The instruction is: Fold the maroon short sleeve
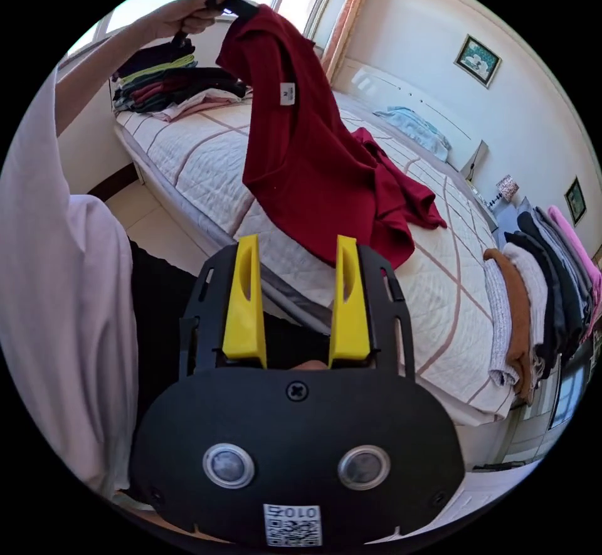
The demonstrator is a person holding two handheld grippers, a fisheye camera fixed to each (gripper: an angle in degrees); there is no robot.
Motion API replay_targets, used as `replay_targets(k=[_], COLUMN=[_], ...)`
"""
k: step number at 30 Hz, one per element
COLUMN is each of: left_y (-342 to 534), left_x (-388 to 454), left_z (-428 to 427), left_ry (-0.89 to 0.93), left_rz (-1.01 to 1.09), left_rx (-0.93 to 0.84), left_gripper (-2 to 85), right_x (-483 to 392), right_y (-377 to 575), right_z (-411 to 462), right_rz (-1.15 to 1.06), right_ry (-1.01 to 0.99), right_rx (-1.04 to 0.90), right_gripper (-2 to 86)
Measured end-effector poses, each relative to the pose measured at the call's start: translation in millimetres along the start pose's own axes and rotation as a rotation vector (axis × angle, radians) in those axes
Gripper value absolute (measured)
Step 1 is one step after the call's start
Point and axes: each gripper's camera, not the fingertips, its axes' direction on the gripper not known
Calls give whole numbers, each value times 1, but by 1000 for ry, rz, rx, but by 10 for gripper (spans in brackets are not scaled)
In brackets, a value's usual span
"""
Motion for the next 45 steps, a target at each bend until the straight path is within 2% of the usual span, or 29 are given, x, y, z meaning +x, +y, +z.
replay_targets(k=[2, 6, 8, 12, 13, 15, 17, 22, 25, 27, 31, 34, 36, 39, 40, 41, 43, 45], left_y=[-12, -18, -11, 20, 29, 39, 45, 71, 82, 82, 76, 61, 42, -2, -20, -29, -64, -90], left_x=[-2, -10, -14, -40, -48, -55, -52, -8, 21, 36, 38, 17, -12, -94, -133, -152, -208, -209], left_z=[-13, -35, -40, -56, -67, -93, -128, -294, -367, -394, -435, -426, -394, -295, -252, -234, -200, -226], left_ry=[6, -1, -24, -170, -131, -20, 8, -151, -250, -352, -385, -402, -357, -212, -157, -122, -47, -171], left_rz=[8, 3, -4, -80, -87, -84, -59, 85, 147, 187, 250, 219, 169, 39, -13, -41, -128, -84], left_rx=[27, 67, 61, -13, 6, 108, 216, 536, 611, 607, 634, 605, 533, 339, 282, 268, 237, 301], left_gripper=[-4, -4, -4, -4, -4, -3, -3, -1, -2, -2, -2, -3, -3, -2, -2, -3, -3, -3], right_x=[-7, -1, 10, 65, 91, 126, 148, 121, 97, 80, 73, 81, 96, 161, 195, 225, 249, 255], right_y=[0, -2, -8, -20, -22, -33, -58, -88, -86, -94, -115, -129, -147, -196, -216, -229, -246, -265], right_z=[2, 4, -21, -85, -117, -170, -244, -388, -458, -485, -526, -527, -500, -396, -341, -297, -272, -289], right_rz=[12, 61, 99, 217, 253, 248, 215, 107, 63, 43, -5, -36, -35, 24, 51, 85, 94, 112], right_ry=[130, 185, 175, 226, 221, 144, 130, 348, 344, 439, 517, 493, 485, 349, 276, 215, 232, 342], right_rx=[13, 39, 130, 180, 226, 299, 358, 511, 683, 704, 749, 779, 708, 376, 209, 124, 118, 193], right_gripper=[141, 98, 44, 20, 17, 14, 13, 13, 17, 19, 22, 23, 23, 22, 21, 21, 18, 16])
